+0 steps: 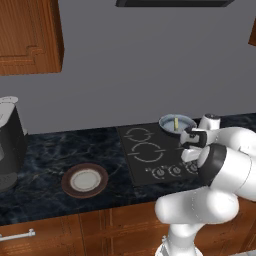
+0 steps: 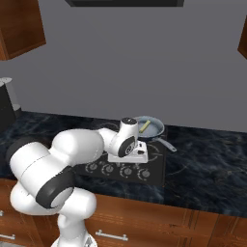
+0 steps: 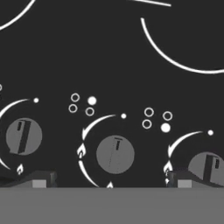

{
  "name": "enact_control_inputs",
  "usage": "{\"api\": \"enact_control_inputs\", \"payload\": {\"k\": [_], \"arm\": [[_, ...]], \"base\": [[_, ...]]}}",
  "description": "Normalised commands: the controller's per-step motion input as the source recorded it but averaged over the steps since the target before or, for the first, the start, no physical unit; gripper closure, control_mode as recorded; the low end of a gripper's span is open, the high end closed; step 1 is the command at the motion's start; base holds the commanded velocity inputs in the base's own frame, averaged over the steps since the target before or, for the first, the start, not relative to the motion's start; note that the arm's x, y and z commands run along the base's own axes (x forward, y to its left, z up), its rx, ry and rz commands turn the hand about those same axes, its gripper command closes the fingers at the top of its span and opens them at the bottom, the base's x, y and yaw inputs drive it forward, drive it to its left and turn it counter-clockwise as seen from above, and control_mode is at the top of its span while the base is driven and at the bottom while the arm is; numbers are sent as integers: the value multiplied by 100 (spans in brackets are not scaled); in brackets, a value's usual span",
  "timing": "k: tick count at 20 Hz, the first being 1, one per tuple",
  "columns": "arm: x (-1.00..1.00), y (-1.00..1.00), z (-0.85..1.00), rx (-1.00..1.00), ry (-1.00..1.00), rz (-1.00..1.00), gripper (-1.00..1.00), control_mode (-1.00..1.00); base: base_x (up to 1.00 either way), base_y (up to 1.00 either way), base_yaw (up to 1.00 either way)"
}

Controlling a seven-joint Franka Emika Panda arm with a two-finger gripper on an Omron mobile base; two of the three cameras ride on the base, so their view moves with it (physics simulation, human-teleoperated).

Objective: Pick up the butter stick and place it in the pan. Then turn on the burner for the pan.

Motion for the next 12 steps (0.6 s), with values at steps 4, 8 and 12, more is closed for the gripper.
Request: {"api": "enact_control_inputs", "payload": {"k": [4, 8, 12], "arm": [[0, 0, -14, 0, 0, 0, -100, -100], [0, 0, -15, 0, 0, 0, -100, -100], [0, 0, -17, 0, 0, 0, -100, -100]], "base": [[0, 0, 0], [0, 0, 0], [0, 0, 0]]}}
